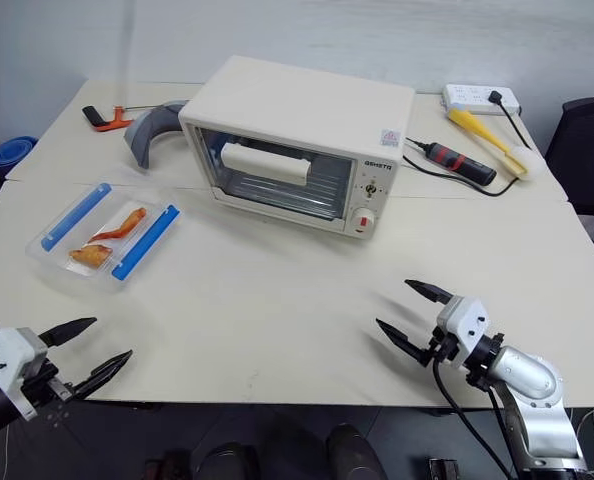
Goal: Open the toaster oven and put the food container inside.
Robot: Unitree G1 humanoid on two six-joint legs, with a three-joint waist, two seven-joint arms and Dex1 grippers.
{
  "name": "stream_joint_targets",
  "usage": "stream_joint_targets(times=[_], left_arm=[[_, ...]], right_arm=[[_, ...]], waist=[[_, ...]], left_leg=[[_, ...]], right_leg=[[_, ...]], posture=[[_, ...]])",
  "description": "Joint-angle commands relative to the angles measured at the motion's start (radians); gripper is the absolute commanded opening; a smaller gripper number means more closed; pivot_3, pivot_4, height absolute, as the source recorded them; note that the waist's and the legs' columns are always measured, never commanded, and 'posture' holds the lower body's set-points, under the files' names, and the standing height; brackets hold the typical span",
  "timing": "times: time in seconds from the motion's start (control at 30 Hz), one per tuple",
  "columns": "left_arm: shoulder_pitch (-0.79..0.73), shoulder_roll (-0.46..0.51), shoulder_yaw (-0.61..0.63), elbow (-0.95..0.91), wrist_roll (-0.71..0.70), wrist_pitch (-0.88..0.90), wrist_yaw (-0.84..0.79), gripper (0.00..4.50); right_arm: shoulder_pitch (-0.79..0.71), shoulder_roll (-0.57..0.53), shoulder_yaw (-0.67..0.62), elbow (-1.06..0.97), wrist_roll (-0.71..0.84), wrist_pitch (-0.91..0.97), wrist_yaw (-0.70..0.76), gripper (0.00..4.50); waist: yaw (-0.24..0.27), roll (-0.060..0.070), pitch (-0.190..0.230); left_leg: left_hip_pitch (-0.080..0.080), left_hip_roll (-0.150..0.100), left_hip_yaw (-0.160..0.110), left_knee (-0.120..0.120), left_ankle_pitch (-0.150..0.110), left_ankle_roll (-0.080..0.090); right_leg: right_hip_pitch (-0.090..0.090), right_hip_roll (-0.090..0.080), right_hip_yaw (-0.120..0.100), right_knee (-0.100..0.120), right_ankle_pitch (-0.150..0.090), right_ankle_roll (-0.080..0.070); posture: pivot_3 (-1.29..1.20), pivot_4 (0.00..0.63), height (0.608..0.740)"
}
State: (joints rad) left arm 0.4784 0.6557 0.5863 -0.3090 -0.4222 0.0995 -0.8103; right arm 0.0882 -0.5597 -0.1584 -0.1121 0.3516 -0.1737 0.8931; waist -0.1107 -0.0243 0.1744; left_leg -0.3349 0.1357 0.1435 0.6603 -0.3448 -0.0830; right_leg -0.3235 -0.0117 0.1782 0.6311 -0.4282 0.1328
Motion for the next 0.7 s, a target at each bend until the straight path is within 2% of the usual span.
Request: stream_joint_targets(times=[0.03, 0.1, 0.27, 0.37, 0.43, 0.53, 0.7], left_arm=[[0.025, 0.003, 0.011, -0.023, 0.035, -0.013, 0.012, 4.44], [0.021, -0.008, 0.019, -0.041, -0.039, 0.025, -0.009, 4.44], [0.029, 0.043, 0.105, -0.148, -0.354, 0.206, -0.121, 4.44], [-0.010, 0.077, 0.138, -0.139, -0.409, 0.251, -0.129, 4.44], [-0.055, 0.106, 0.133, -0.120, -0.434, 0.283, -0.132, 4.44], [-0.147, 0.127, 0.109, -0.126, -0.461, 0.314, -0.099, 4.44], [-0.299, 0.089, 0.109, -0.103, -0.499, 0.337, 0.002, 4.44]], right_arm=[[-0.006, 0.001, 0.000, -0.021, 0.005, -0.003, -0.005, 4.50], [-0.009, -0.002, 0.002, -0.023, 0.011, -0.001, 0.000, 4.50], [-0.011, -0.024, 0.013, -0.151, 0.083, 0.098, 0.013, 4.50], [-0.065, -0.019, 0.049, -0.269, 0.158, 0.228, -0.020, 4.50], [-0.157, 0.003, 0.097, -0.306, 0.171, 0.343, -0.080, 4.50], [-0.303, 0.050, 0.133, -0.280, 0.160, 0.492, -0.204, 4.50], [-0.495, 0.131, 0.179, -0.181, 0.108, 0.560, -0.285, 4.50]], waist=[[0.000, 0.000, 0.000], [0.000, 0.000, 0.000], [0.000, 0.000, 0.000], [-0.001, 0.003, 0.002], [-0.005, 0.003, 0.002], [-0.005, 0.003, 0.002], [-0.002, 0.003, 0.002]], left_leg=[[0.000, 0.000, 0.000, 0.000, 0.000, 0.000], [0.000, 0.000, 0.000, 0.001, 0.000, 0.000], [0.000, 0.000, 0.000, 0.000, 0.000, 0.000], [0.000, 0.000, -0.002, 0.001, 0.000, 0.000], [0.000, 0.000, -0.002, 0.002, 0.000, 0.000], [0.000, 0.000, -0.002, 0.003, 0.000, 0.000], [-0.002, 0.000, -0.002, 0.004, 0.000, -0.001]], right_leg=[[0.000, 0.000, 0.000, 0.000, 0.000, 0.000], [0.000, 0.000, 0.000, 0.000, 0.000, 0.000], [0.000, 0.000, 0.000, 0.001, 0.000, 0.000], [0.000, 0.000, -0.001, 0.002, 0.000, 0.000], [0.000, 0.000, -0.001, 0.004, 0.000, 0.000], [-0.001, 0.000, -0.001, 0.005, 0.000, 0.000], [-0.004, 0.000, -0.006, 0.006, -0.001, -0.001]], posture=[[0.00, 0.150, 0.740], [0.00, 0.150, 0.740], [0.00, 0.150, 0.740], [0.00, 0.150, 0.740], [0.00, 0.150, 0.740], [0.00, 0.150, 0.740], [0.00, 0.150, 0.740]])
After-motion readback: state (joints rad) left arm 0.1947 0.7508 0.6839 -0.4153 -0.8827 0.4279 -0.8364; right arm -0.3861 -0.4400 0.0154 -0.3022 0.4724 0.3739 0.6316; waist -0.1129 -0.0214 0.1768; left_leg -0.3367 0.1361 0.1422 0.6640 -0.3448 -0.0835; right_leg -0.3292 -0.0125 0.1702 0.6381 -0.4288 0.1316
